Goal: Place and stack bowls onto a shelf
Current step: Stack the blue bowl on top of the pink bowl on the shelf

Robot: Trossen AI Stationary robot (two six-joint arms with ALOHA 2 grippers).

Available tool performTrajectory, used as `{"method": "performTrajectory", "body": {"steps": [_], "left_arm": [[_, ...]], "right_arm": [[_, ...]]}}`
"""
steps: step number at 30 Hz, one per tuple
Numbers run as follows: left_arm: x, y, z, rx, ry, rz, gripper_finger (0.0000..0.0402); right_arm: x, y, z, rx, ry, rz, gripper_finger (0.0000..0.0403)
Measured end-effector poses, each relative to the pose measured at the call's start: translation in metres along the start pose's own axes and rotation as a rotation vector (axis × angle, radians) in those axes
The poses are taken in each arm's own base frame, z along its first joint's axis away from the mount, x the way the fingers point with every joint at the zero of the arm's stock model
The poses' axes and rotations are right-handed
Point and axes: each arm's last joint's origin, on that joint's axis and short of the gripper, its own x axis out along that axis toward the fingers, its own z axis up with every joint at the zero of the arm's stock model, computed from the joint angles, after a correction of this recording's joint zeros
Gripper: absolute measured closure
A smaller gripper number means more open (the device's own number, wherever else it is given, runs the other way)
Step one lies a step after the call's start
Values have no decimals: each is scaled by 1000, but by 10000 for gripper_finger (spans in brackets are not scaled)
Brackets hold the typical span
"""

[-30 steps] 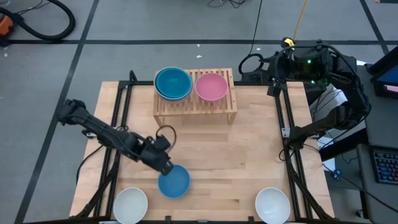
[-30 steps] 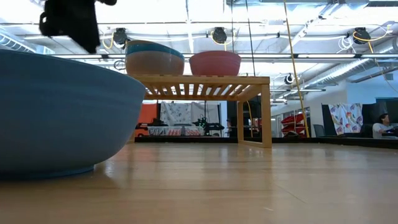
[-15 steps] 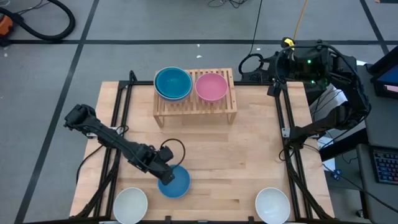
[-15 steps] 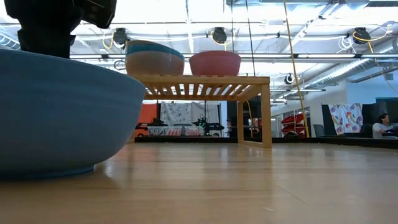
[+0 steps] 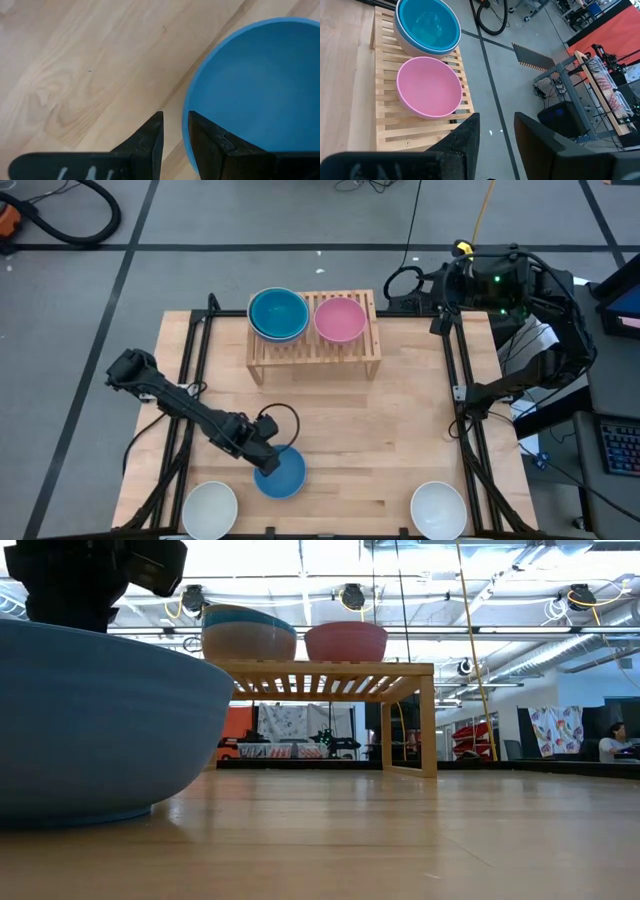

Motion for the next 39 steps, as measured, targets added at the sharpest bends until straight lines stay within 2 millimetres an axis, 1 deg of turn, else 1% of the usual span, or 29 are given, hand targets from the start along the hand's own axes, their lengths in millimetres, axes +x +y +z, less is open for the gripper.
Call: {"method": "performTrajectory", "body": {"steps": [17, 27, 29, 33, 36, 38, 39], "left_arm": [[28, -8, -3, 31, 64, 69, 307], [29, -10, -2, 47, 45, 51, 307], [32, -12, -1, 56, 41, 44, 308], [40, -15, 1, 42, 41, 40, 329], [49, -18, 2, 20, 57, 33, 360], [50, -20, 6, 11, 55, 10, 385], [51, -21, 6, 2, 54, 8, 390]], "right_arm": [[0, 0, 0, -23, 0, 0, 287], [0, 0, 0, -22, 0, 0, 287], [0, 0, 0, -22, 0, 0, 287], [0, 0, 0, -22, 0, 0, 287], [0, 0, 0, -22, 0, 0, 287], [0, 0, 0, -22, 1, -1, 287], [0, 0, 0, -22, 1, 0, 287]]}}
